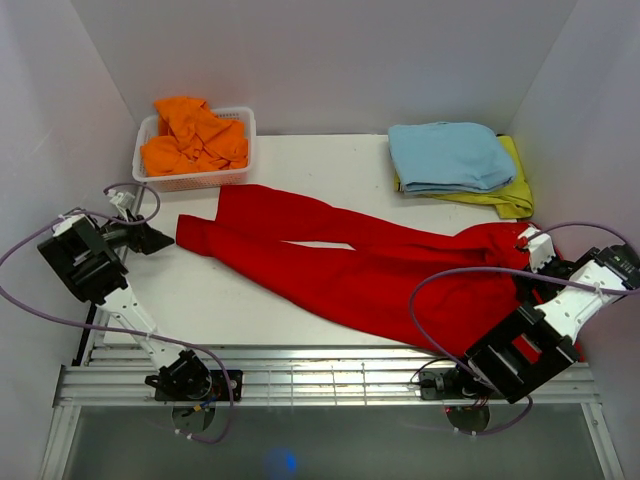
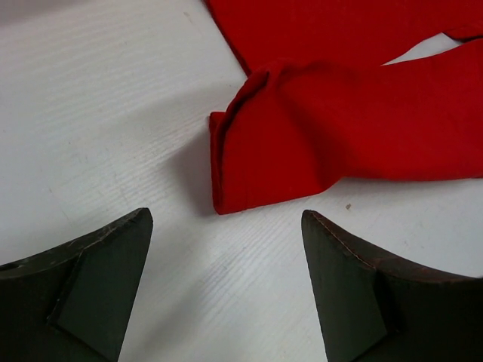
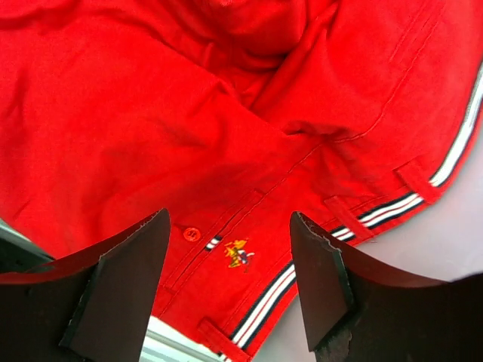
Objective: Fold and stack the trousers
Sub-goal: Flatten the trousers out
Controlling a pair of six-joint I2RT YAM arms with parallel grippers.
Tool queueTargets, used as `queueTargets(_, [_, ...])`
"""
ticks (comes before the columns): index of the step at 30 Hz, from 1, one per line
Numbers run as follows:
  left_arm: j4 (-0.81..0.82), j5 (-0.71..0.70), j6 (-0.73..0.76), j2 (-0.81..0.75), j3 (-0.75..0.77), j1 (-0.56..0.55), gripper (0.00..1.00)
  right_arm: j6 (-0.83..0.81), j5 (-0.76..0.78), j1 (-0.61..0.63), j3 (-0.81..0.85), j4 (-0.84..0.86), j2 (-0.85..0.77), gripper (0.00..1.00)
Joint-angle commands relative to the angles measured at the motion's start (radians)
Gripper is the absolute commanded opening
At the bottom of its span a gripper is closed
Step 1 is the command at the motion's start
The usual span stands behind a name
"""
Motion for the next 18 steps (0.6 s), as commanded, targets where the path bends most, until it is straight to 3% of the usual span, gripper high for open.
queueTargets(1, [-0.020, 0.111, 0.178, 0.014, 0.048, -0.019, 0.91, 0.081, 0.033, 0.017, 0.061, -0.010, 0.038, 0.71])
queueTargets(8, [-0.129, 0.137, 0.361, 0.063, 0.023, -0.067, 0.86, 0.107, 0.114, 0.052, 0.019, 0.089, 0.052, 0.71])
queueTargets(11, [-0.146, 0.104, 0.370, 0.054, 0.007, -0.077, 0.57, 0.139, 0.125, 0.069, 0.014, 0.125, 0.067, 0.71])
queueTargets(13, [-0.196, 0.068, 0.387, 0.007, 0.005, -0.079, 0.26, 0.158, 0.122, 0.072, 0.020, 0.135, 0.088, 0.70])
queueTargets(14, [-0.196, 0.068, 0.413, -0.013, 0.005, -0.077, 0.26, 0.158, 0.122, 0.072, 0.025, 0.134, 0.089, 0.70])
queueTargets(15, [-0.249, 0.056, 0.419, -0.034, 0.016, -0.077, 0.17, 0.162, 0.111, 0.072, 0.031, 0.132, 0.096, 0.70])
queueTargets(16, [-0.268, 0.029, 0.410, -0.057, 0.025, -0.077, 0.03, 0.164, 0.107, 0.072, 0.037, 0.131, 0.099, 0.69])
queueTargets(18, [-0.302, 0.002, 0.329, -0.131, 0.063, -0.077, 0.00, 0.167, 0.091, 0.074, 0.051, 0.128, 0.104, 0.69])
